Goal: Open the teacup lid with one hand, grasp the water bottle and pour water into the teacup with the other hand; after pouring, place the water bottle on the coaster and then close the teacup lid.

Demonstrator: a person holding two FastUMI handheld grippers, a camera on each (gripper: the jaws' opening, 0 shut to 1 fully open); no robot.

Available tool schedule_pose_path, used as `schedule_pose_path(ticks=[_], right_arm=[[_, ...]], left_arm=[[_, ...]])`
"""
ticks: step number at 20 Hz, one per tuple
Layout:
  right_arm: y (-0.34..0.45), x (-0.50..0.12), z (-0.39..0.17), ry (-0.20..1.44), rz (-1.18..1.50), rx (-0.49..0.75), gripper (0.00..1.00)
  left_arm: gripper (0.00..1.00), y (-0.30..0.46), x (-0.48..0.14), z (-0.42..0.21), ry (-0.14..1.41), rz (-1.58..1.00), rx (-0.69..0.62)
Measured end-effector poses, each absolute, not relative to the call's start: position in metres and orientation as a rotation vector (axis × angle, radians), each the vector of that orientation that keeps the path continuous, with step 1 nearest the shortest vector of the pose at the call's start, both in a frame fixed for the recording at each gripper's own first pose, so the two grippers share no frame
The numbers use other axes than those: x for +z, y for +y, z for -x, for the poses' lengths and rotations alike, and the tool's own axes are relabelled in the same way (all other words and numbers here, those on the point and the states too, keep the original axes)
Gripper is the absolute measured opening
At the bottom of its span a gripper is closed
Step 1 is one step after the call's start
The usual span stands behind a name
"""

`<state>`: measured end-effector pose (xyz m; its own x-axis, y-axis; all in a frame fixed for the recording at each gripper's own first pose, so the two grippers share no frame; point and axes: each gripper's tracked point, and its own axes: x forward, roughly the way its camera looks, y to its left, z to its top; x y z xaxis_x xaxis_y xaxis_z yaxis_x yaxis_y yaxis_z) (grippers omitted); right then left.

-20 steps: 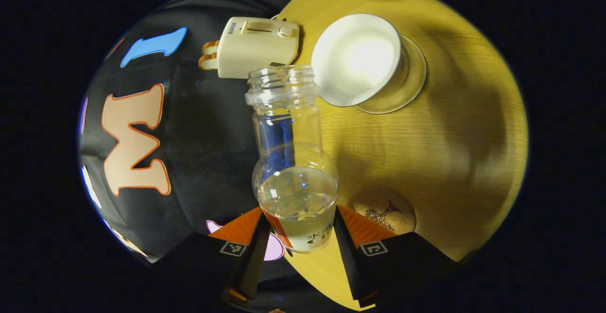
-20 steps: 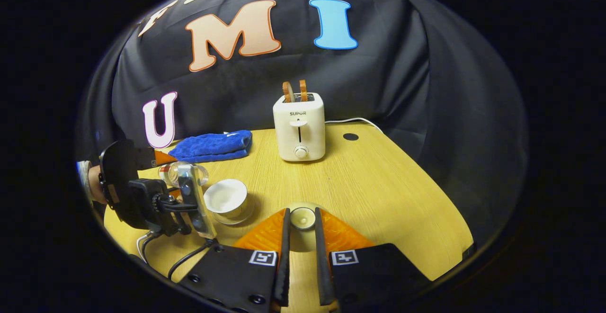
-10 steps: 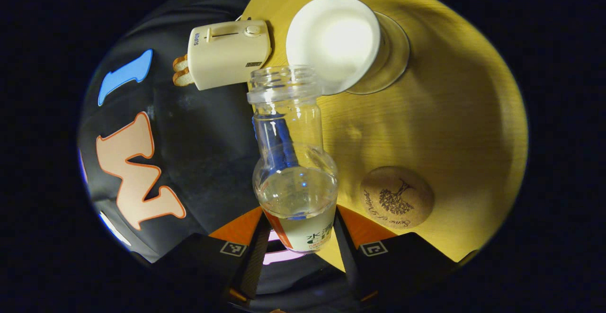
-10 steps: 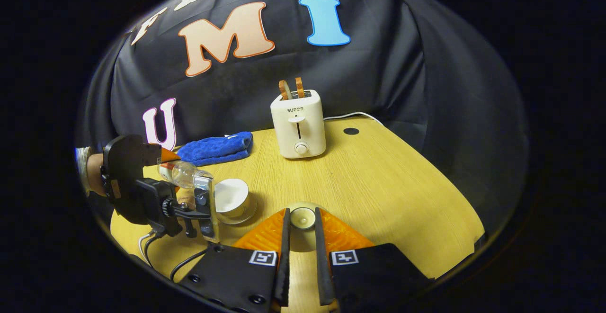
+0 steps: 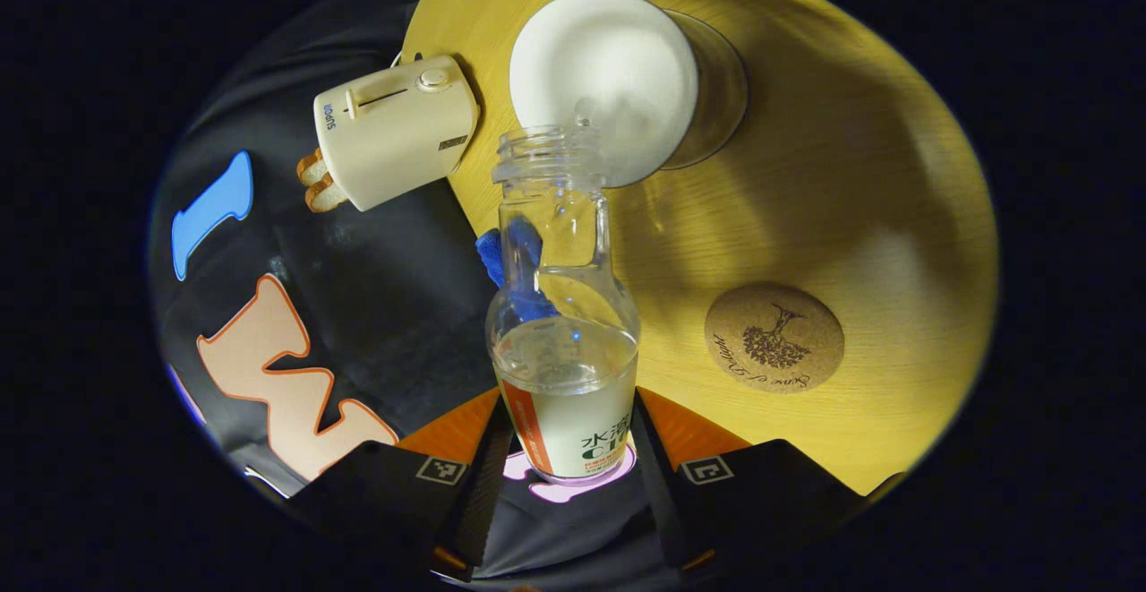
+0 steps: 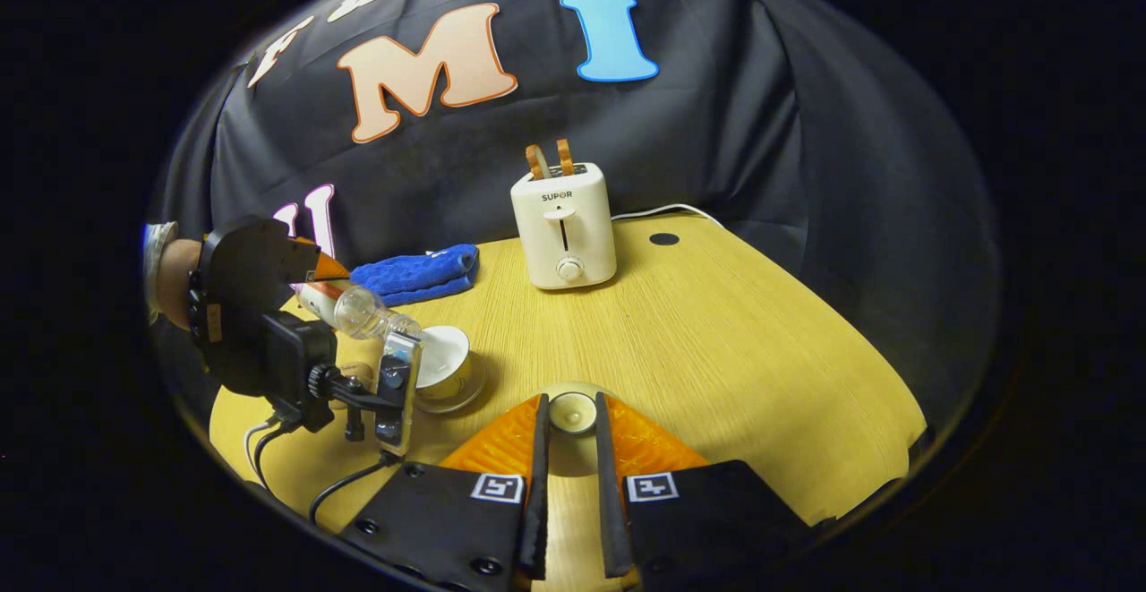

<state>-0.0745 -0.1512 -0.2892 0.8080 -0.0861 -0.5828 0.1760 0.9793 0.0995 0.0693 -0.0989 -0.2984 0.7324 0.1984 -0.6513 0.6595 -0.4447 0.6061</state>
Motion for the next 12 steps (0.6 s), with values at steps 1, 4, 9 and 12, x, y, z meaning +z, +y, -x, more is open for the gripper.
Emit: schedule_pose_path(ticks=[1, 4, 9, 12], right_arm=[[-0.152, -0.29, 0.075, 0.616, -0.156, -0.141, 0.26], [-0.155, -0.292, 0.076, 0.618, -0.169, -0.143, 0.28], [-0.156, -0.291, 0.072, 0.606, -0.181, -0.142, 0.28], [-0.152, -0.292, 0.071, 0.603, -0.188, -0.135, 0.29]], left_arm=[[0.72, -0.101, -0.298, -0.071, 0.648, -2.006, -0.627], [0.67, -0.102, -0.298, -0.069, 0.663, -2.018, -0.634], [0.67, -0.103, -0.284, -0.07, 0.649, -2.054, -0.635], [0.67, -0.102, -0.279, -0.067, 0.665, -2.06, -0.643]])
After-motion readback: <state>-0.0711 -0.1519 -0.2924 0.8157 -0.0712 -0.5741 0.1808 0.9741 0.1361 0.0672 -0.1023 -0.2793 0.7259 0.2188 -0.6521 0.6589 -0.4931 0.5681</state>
